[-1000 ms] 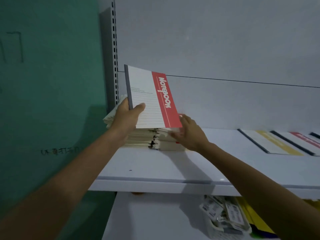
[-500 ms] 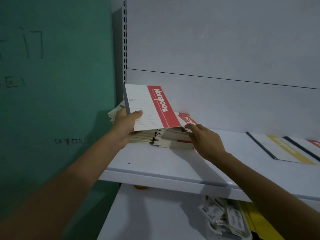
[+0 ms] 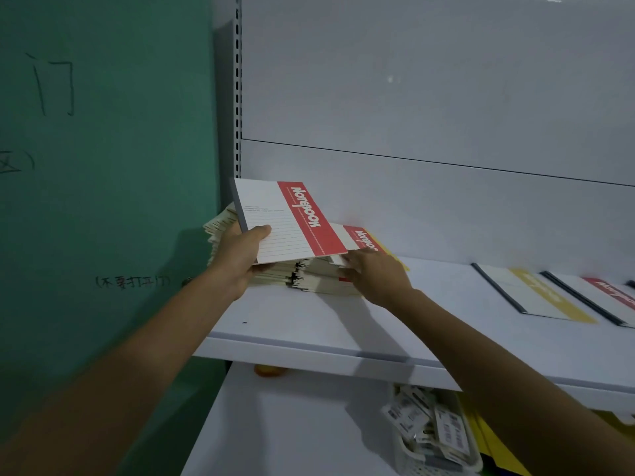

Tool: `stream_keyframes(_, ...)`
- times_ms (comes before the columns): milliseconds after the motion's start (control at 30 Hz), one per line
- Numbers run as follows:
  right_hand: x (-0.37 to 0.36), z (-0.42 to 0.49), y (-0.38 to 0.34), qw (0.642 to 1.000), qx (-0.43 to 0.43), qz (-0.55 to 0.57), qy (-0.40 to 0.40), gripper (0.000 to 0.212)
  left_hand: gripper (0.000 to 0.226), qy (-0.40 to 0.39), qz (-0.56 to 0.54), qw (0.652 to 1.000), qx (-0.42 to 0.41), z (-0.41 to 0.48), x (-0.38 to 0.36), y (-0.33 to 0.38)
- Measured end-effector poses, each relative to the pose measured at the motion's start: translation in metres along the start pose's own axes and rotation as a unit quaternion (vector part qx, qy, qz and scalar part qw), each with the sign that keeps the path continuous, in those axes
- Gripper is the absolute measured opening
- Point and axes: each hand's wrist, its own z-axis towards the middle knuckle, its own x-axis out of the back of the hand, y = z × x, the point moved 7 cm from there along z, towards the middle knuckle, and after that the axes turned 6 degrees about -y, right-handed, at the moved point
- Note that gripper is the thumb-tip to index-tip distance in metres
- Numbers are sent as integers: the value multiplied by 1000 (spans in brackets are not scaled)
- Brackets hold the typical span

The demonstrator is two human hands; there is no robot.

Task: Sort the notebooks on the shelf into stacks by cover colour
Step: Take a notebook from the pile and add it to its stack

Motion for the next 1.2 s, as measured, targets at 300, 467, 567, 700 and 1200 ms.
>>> stream_keyframes(300,12,6,-14,994,87,6,70,36,17,-36,-66,996,39,-5,-16,-6)
stream_keyframes(467,20,16,-1,993,70,94,-15,28,11,-37,-147,986,75,-5,-23,-10)
stream_keyframes(567,18,9,-10,995,96,16,-11,33,9,-24,-170,982,78,-1,-20,-9)
stream_keyframes(700,6,0,-23,984,112,-138,-1,39,12,-14,-177,981,79,1,-16,-9)
stream_keyframes(1200,38,-6,15,992,12,81,94,23,12,-12,-192,980,54,1,-16,-10)
